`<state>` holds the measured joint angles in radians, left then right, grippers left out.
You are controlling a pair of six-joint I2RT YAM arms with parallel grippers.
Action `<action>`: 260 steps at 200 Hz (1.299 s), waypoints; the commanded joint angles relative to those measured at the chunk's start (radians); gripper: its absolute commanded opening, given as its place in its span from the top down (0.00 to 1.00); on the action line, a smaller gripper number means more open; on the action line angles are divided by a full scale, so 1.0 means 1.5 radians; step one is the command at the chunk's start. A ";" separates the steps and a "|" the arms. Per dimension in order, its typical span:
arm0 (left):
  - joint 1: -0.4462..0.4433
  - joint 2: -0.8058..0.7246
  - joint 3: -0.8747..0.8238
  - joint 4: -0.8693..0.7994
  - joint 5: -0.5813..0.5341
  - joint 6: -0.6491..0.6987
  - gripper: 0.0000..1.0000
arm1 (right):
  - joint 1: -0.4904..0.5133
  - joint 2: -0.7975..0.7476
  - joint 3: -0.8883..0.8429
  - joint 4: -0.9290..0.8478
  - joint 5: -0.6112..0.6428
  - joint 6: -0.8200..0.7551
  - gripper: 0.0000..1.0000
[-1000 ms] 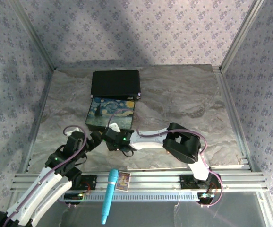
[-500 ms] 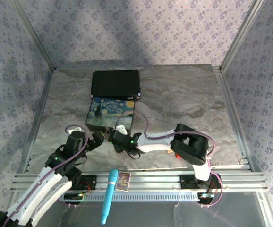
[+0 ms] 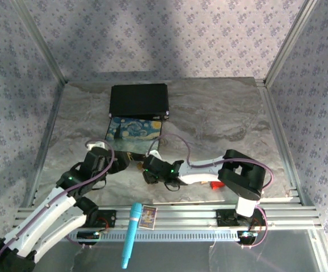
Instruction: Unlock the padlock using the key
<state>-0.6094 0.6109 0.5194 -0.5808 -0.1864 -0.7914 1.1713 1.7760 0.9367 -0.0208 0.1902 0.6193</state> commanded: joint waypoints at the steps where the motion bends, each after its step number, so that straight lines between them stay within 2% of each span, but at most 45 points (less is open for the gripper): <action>1: 0.007 -0.023 0.019 -0.019 -0.038 0.014 0.00 | 0.003 0.022 0.039 0.014 -0.015 -0.068 0.47; 49: 0.018 -0.060 -0.009 -0.027 -0.012 -0.005 0.00 | -0.032 0.080 0.120 -0.010 -0.024 -0.103 0.39; 81: 0.021 -0.082 -0.022 -0.039 -0.012 -0.013 0.00 | -0.050 0.105 0.136 -0.005 -0.051 -0.120 0.42; 111: 0.023 -0.090 -0.034 -0.033 -0.011 -0.019 0.00 | -0.052 0.118 0.149 -0.007 -0.071 -0.141 0.41; 138: 0.024 -0.089 -0.037 -0.028 -0.011 -0.020 0.00 | -0.049 0.131 0.162 -0.014 -0.065 -0.141 0.41; 155: 0.025 -0.089 -0.037 -0.028 -0.013 -0.020 0.00 | -0.046 0.141 0.165 -0.029 -0.033 -0.130 0.41; 187: 0.027 -0.088 -0.038 -0.026 -0.013 -0.020 0.00 | -0.046 0.157 0.195 -0.031 -0.016 -0.129 0.44; 207: 0.029 -0.088 -0.040 -0.026 -0.010 -0.022 0.00 | -0.048 0.160 0.193 -0.026 -0.012 -0.132 0.50; 246: 0.029 -0.090 -0.048 -0.023 -0.006 -0.028 0.00 | -0.043 0.168 0.193 -0.026 -0.001 -0.144 0.56; 260: 0.029 -0.092 -0.048 -0.024 -0.006 -0.029 0.00 | -0.040 0.167 0.190 -0.028 0.004 -0.144 0.61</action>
<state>-0.5701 0.4850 0.4561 -0.6212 -0.2012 -0.8230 1.1042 1.9926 1.2034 -0.0498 0.1715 0.4149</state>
